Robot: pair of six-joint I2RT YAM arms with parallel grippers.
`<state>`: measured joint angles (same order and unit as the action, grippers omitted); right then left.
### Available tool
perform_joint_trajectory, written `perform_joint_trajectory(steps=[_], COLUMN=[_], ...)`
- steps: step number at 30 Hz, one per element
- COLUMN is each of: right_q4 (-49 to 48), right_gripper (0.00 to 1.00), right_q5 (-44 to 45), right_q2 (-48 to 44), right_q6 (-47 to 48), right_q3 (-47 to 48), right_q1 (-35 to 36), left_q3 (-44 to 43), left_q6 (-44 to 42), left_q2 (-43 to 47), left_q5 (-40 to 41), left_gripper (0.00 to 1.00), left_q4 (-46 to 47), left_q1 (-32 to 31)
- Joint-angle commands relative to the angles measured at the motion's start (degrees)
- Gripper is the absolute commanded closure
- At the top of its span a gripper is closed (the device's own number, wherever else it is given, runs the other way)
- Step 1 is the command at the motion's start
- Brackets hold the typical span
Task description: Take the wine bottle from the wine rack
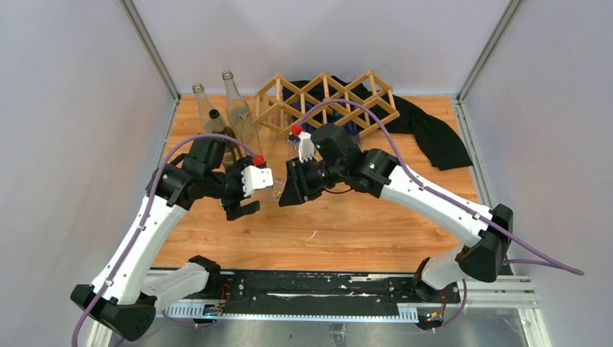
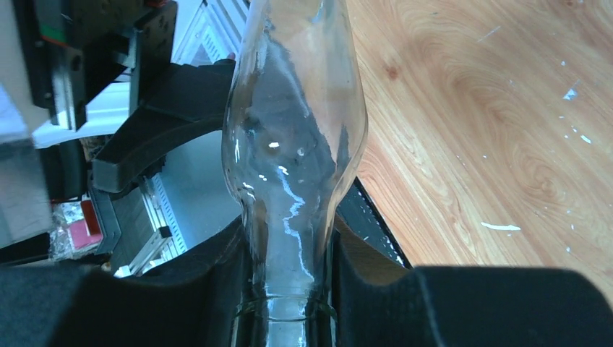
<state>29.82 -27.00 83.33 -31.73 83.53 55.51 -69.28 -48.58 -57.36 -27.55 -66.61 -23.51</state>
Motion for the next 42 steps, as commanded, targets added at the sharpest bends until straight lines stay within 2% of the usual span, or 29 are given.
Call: perform_joint_trajectory(steps=[1,3,5,8,9,11,16,19,29,38,42], right_q4=[-5.0,-5.1,-5.0,-5.0,-5.0,-5.4,-5.9,-6.5,-13.3,-25.3,-27.3], right_gripper=[1.0,1.0,0.96,0.64,0.56,0.39,0.15,0.09,0.05,0.04,0.14], right_q5=[-3.9,-4.1,-3.7,-1.8,-0.7,1.3,7.4,11.6,13.8,13.7,13.8], right_q2=[-0.2,0.1,0.0,-1.0,-1.6,-3.0,-7.6,-10.0,-12.6,-6.6,-3.4], right_q6=[-1.5,-1.6,-1.5,-1.2,-1.1,-1.1,-0.1,0.2,1.1,-1.3,-1.4], right_q3=[3.3,3.3,3.2,2.1,1.7,0.7,-2.1,-4.5,-5.9,-6.2,-5.4], right_q1=[0.8,0.8,0.8,0.6,0.5,-0.1,-0.9,-1.2,-1.7,0.3,2.1], left_q3=[0.8,0.7,0.4,0.4,0.7,2.0,4.8,5.2,1.6,-0.7,-1.3], left_q6=[-2.9,-3.4,-3.9,-4.3,-3.9,-2.1,7.5,13.0,26.1,32.7,34.6], left_q2=[0.0,-0.2,-0.4,-0.1,0.5,1.7,4.9,5.0,2.1,0.6,0.1], left_q5=[0.8,0.9,1.3,1.9,2.1,3.0,5.8,4.3,-8.8,-16.5,-18.7], left_gripper=[0.19,0.32,0.54,0.86,0.93,1.0,1.0,1.0,1.0,1.0,1.0], left_q4=[-0.4,-0.3,-0.2,-0.1,0.4,2.6,11.6,14.3,14.5,16.9,17.6], left_q1=[-0.7,-0.7,-0.6,-0.6,-0.7,-0.6,-0.6,-0.5,1.2,1.4,1.4])
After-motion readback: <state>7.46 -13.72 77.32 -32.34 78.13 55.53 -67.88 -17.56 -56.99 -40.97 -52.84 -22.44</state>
